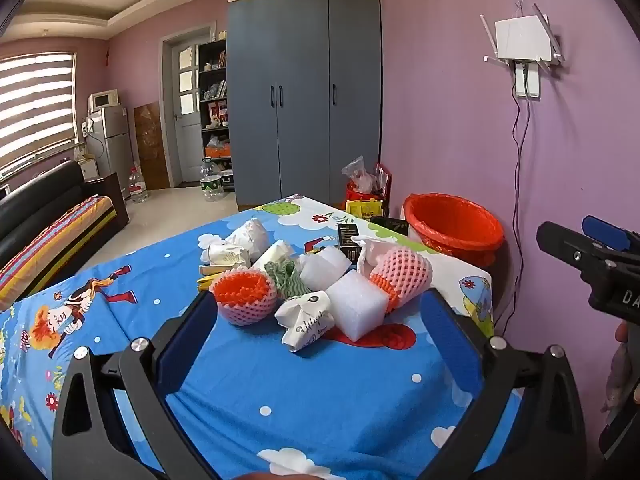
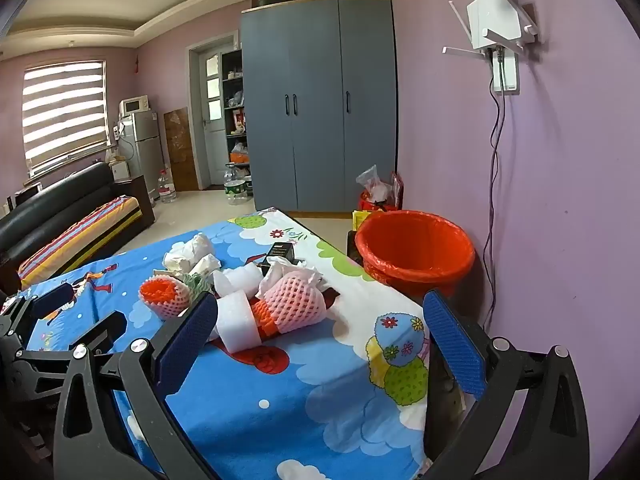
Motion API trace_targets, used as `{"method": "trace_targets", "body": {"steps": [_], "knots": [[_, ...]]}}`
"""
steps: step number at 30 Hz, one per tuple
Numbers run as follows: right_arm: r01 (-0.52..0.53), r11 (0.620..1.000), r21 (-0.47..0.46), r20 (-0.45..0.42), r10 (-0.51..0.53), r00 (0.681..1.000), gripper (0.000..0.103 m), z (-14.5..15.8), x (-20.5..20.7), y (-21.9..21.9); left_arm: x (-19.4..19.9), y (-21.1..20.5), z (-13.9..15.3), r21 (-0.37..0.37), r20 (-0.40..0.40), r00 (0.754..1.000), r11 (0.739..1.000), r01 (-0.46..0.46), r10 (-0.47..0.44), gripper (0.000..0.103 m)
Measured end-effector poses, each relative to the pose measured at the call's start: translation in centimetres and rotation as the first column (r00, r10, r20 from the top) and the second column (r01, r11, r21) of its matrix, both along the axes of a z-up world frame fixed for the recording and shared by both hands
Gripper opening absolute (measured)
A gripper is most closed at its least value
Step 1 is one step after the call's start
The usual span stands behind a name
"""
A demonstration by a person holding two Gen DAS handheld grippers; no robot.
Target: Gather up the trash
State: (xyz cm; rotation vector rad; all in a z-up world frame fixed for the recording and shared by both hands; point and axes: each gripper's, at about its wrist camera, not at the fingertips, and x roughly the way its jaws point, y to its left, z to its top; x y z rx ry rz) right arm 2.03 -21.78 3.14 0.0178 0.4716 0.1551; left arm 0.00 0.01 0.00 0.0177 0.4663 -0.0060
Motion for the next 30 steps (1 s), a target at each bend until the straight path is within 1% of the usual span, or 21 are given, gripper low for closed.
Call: {"method": "trace_targets", "body": {"steps": [1, 28, 29, 30], "knots": [[0.000, 1.000, 0.000, 0.009, 0.000, 1.000, 0.096, 0.0, -0.1, 0.0, 0.0, 0.0, 0.0, 0.004, -0.002, 1.000, 1.000, -0.002, 0.002, 0.098], [-0.001, 1.000, 0.019, -0.001, 0.001, 1.000, 0.096, -0.1, -0.1, 0.0, -0.3, 0.1, 0.1, 0.001, -0.004, 1.000, 1.000, -0.004, 0.004, 0.098], [-0.001, 1.000, 0.018, -0.001, 0.001, 1.000, 0.096, -0.1, 0.0, 0.0, -0.6, -1.2, -0.1, 0.001, -0.005, 1.000, 1.000, -0.003, 0.003, 0.098], [-0.001, 1.000, 0.020, -0.002, 0.001, 1.000, 0.096, -0.1, 0.0, -0.1, -0.3, -0.8, -0.2, 0.006, -0.003, 1.000, 1.000, 0.001, -0.001, 0.098]]}}
